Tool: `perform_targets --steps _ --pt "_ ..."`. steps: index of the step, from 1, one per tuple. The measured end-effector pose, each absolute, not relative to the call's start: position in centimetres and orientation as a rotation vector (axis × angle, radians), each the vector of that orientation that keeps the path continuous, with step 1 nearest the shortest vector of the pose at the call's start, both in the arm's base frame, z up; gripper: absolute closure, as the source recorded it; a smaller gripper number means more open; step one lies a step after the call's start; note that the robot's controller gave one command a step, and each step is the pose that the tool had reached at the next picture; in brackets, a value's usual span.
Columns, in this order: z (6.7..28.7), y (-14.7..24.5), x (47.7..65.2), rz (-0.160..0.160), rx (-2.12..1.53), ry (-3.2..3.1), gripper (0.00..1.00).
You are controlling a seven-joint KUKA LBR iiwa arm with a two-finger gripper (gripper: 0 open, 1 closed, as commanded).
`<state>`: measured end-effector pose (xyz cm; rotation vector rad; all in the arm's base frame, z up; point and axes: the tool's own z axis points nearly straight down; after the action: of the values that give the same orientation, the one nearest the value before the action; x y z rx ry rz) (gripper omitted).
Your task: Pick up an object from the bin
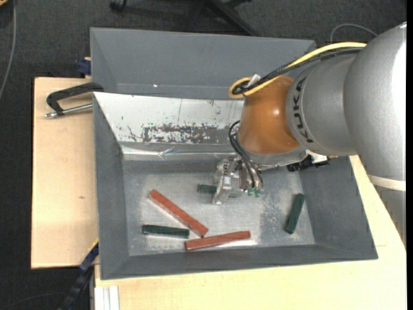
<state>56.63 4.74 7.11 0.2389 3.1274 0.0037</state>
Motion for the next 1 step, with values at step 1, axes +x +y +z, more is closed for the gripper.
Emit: perform_targets --steps 1 --pt "7.61 4.74 56.53 0.002 0.235 3.133 1.00"
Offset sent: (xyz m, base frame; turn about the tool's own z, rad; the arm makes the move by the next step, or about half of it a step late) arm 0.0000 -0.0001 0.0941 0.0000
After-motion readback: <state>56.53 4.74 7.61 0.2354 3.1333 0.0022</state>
